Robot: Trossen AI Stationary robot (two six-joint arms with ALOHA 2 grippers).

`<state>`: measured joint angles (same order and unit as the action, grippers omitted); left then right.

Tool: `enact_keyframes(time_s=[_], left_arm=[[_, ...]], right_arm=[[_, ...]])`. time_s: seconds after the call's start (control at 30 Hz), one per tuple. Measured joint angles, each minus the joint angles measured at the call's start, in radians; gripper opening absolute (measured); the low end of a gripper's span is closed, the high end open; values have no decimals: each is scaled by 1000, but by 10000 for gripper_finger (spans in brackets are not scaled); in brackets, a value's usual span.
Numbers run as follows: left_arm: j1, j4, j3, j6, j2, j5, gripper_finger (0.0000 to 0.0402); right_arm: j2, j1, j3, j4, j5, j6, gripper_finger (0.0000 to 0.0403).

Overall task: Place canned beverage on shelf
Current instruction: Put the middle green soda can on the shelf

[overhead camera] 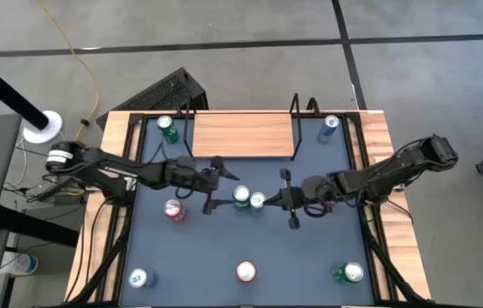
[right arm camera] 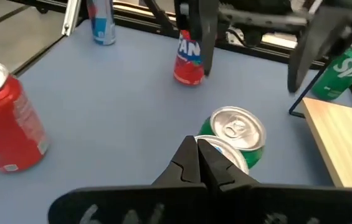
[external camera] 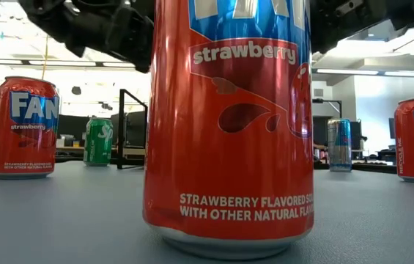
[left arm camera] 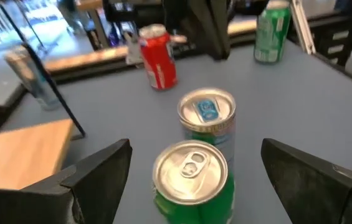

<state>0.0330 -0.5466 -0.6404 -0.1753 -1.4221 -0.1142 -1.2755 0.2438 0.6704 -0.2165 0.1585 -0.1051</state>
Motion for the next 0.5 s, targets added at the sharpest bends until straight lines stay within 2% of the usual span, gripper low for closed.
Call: enact_keyframes(time_s=[0.3,0.5], left_arm=[[0,42,-103,-23,-141,6,348],[0,43,-110,-14,-152,6,348]], right_arm=[[0,58,0,2,0,0,0],[0,71,0,6,0,0,0]])
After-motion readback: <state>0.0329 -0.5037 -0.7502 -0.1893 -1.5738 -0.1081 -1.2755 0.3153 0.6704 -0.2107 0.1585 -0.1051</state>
